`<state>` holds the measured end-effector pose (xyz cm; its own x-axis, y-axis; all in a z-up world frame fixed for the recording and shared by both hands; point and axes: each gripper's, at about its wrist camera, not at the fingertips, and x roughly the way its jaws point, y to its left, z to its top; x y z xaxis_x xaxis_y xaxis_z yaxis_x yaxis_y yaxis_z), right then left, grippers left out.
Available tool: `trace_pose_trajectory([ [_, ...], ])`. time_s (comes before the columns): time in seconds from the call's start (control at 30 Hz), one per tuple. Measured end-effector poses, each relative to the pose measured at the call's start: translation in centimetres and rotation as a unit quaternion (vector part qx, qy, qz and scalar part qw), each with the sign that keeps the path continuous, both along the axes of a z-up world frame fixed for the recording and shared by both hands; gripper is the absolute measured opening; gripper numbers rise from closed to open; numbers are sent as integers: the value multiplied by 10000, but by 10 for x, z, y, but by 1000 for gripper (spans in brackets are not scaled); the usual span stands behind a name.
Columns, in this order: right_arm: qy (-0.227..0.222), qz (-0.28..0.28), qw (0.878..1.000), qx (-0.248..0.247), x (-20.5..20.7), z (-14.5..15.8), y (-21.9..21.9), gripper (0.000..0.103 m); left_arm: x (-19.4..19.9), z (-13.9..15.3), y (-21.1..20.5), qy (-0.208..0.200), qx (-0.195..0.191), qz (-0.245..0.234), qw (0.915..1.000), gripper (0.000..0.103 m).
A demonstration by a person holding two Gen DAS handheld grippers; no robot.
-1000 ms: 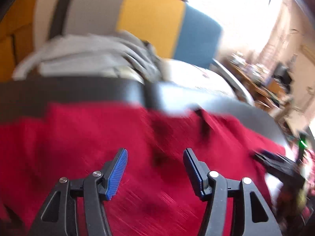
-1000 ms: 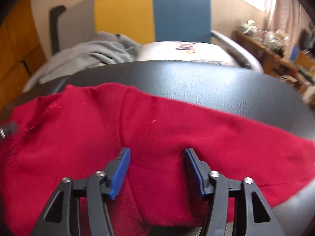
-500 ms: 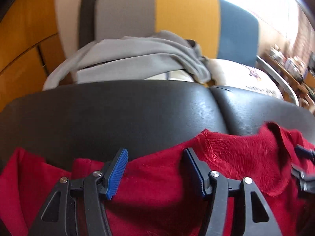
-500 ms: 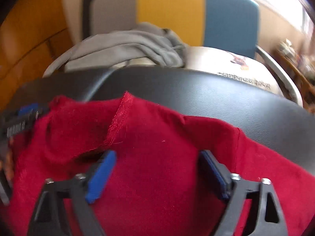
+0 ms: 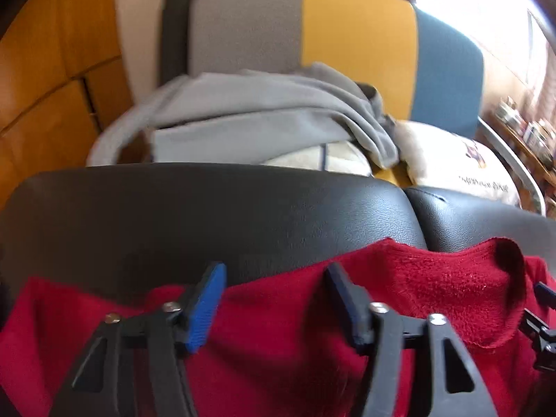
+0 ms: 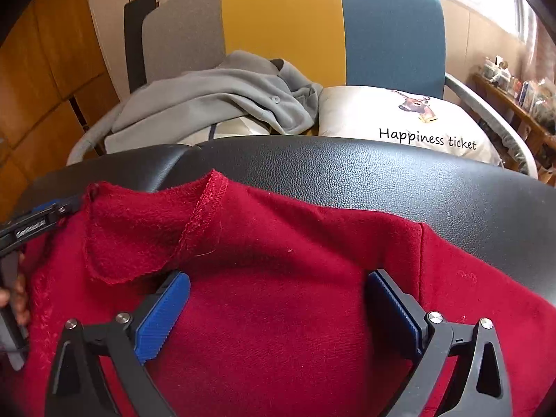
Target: Fold clothes
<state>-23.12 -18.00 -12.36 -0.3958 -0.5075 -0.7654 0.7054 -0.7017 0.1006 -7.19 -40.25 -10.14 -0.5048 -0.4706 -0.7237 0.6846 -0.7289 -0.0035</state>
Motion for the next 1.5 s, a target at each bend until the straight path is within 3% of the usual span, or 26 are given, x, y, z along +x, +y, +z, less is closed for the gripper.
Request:
trace_pose_trajectory([
  [0.1, -50, 11, 10000, -31, 0, 1, -1, 103, 34, 24, 52, 711, 18, -204, 9973, 53],
  [0.13, -60, 24, 9999, -111, 1, 4, 1, 103, 38, 24, 68, 715, 50, -407, 9966, 53],
  [0.17, -60, 12, 9998, -211, 2, 7, 5, 93, 44, 20, 85, 684, 81, -629, 9956, 53],
  [0.2, -59, -75, 9991, -410, 6, 13, 15, 75, 52, 15, 101, 663, 119, -799, 9945, 53],
  [0.3, -187, -535, 9887, -1385, 20, 39, 73, 71, 71, 9, 140, 705, 222, -1151, 9906, 53],
  [0.47, -826, -1725, 9462, -2612, 22, 47, 228, 72, 82, 0, 157, 679, 617, -1186, 9887, 53],
  [0.57, -1112, -2875, 9073, -2861, 16, 33, 333, 74, 80, -13, 153, 503, 873, -1149, 9882, 53],
  [0.67, -1253, -3891, 8599, -3058, 11, 14, 423, 77, 79, -15, 159, 371, 787, -1155, 9895, 53],
  [0.77, -1328, -3977, 8453, -3313, -1, 7, 449, 73, 75, -15, 169, 219, 583, -1200, 9908, 57],
  [0.9, -1427, -4085, 8245, -3647, -18, -2, 484, 79, 68, -18, 178, -11, 343, -1273, 9913, 64],
  [0.93, -1432, -4109, 8222, -3670, -23, -3, 489, 79, 66, -19, 179, -61, 288, -1278, 9914, 64],
  [1.07, -1164, -4235, 8402, -3180, -42, -2, 472, 74, 67, -19, 179, -52, 283, -1275, 9914, 64],
  [1.13, -1038, -4342, 8491, -2821, -48, -2, 465, 62, 67, -19, 178, -11, 329, -1294, 9911, 66],
  [1.2, -973, -4542, 8473, -2576, -49, -1, 470, 42, 68, -19, 178, 18, 362, -1313, 9907, 67],
  [1.27, -801, -4791, 8424, -2333, -45, 2, 483, 41, 68, -19, 178, 41, 376, -1329, 9904, 68],
  [1.37, -830, -4823, 8398, -2351, -51, 1, 499, 45, 69, -19, 177, 87, 414, -1353, 9899, 70],
  [1.47, -669, -4699, 8610, -1826, -68, 4, 479, 77, 70, -19, 177, 120, 452, -1359, 9896, 70],
  [1.5, -591, -4646, 8689, -1598, -74, 6, 470, 80, 70, -19, 177, 128, 461, -1361, 9895, 70],
])
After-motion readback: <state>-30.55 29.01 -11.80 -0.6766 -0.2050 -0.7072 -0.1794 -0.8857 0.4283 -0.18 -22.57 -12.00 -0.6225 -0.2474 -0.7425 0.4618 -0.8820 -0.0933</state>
